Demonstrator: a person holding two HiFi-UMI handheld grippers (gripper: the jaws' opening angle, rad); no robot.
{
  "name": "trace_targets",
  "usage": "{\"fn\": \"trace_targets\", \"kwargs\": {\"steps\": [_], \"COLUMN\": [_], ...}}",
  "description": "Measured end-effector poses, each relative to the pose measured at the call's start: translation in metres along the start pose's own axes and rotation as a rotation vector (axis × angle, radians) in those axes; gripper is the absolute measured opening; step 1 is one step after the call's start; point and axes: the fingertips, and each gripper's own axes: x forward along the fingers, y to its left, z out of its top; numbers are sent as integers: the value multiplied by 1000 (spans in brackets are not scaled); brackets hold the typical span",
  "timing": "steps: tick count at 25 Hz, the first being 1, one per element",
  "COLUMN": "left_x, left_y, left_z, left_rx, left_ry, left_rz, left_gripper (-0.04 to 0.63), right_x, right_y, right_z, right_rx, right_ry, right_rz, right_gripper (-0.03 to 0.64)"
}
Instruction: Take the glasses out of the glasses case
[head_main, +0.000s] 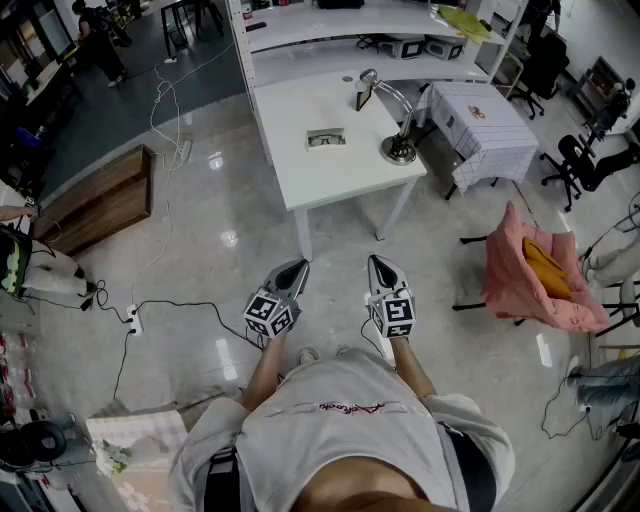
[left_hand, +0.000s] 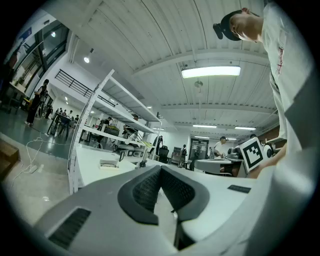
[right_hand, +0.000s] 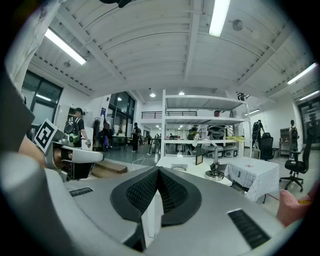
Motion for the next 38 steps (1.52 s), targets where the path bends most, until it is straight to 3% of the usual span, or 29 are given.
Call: {"fn": "trace_targets", "kwargs": {"steps": [20,38], "left_x": [4,43], "left_y": [-26,-66], "left_z": [-8,-28], "left_rx": [0,-5], "left_ry": [13,32], "left_rz": [4,-18], "left_gripper": [26,26], "right_x": [-21,-40], "right_y": [-13,-42], "right_z": [-7,-33], "right_rx": [30,34], "right_ry": [-2,48], "right_rz": [18,66], "right_gripper": [-3,-3]}}
